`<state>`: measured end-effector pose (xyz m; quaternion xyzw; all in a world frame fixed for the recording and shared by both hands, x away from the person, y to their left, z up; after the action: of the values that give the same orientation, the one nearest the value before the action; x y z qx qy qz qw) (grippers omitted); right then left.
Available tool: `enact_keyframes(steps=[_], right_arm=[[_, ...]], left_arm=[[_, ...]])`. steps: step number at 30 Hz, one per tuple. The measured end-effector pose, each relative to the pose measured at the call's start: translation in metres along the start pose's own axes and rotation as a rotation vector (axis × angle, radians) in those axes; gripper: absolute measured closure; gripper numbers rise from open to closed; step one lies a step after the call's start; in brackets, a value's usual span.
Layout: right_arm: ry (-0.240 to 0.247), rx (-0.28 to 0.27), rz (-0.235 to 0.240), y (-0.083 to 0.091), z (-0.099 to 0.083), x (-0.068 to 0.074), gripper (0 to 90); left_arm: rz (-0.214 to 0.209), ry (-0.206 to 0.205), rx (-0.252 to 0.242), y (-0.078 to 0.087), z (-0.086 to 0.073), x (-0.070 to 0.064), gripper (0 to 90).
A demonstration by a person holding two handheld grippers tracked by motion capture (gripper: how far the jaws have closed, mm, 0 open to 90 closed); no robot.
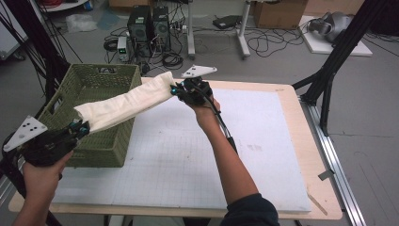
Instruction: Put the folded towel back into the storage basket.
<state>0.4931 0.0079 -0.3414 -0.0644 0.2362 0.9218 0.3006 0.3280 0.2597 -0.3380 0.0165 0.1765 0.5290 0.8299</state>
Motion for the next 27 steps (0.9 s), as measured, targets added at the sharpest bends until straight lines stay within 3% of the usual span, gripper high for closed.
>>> enact_keyframes(steps=[27], right_arm=[[0.054,0.006,0.031,-0.085,0.066,0.021,81.4]], left_arm=[[0.116,0.019,-0.039,0.030,0.002,0.054,81.6]])
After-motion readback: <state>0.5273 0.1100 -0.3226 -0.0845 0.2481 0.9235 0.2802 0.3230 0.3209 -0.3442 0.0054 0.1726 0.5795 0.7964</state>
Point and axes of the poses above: each handheld gripper's, and its own axes: y roughly backward along the jaws, z roughly out of its top, x roughly to its left, the point moved 10 cm from there along -y, roughly forward along the jaws, and after that the axes turned 13 degrees about y, right-handed, at the moved point
